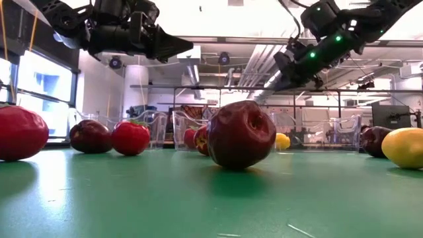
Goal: Sort produce into baskets
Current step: Put the top left apple into the left transparent bin
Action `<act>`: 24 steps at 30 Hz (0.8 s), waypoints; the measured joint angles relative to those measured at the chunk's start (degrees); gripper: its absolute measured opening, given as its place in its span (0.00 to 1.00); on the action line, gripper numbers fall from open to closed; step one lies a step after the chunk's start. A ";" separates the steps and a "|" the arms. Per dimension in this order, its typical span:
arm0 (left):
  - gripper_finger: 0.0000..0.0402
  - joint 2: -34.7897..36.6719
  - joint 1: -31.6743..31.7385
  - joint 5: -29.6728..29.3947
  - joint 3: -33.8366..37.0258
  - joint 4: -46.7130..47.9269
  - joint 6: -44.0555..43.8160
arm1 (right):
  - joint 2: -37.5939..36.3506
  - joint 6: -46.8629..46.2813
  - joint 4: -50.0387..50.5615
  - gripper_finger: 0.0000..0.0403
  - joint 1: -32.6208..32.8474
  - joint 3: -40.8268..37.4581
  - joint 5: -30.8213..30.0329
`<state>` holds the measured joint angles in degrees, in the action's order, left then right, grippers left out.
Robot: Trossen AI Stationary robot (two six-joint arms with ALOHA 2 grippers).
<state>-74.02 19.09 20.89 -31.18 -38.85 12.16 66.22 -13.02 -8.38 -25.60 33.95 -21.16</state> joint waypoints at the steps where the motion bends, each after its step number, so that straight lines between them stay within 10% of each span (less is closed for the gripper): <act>1: 0.00 -0.02 0.00 -0.27 0.02 0.00 0.02 | 0.00 -0.46 -0.04 0.00 -0.18 0.00 0.43; 9: 0.00 -0.01 0.00 -0.62 0.00 0.80 1.70 | 0.00 7.14 -3.27 0.00 5.55 -0.15 7.68; 24: 0.00 0.00 -1.60 -3.58 0.01 12.06 2.34 | 0.11 9.00 -23.87 0.00 28.97 -14.25 -3.94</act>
<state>-74.02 17.49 17.32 -31.17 -26.79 14.51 66.32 -4.02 -32.25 3.37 19.71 -25.10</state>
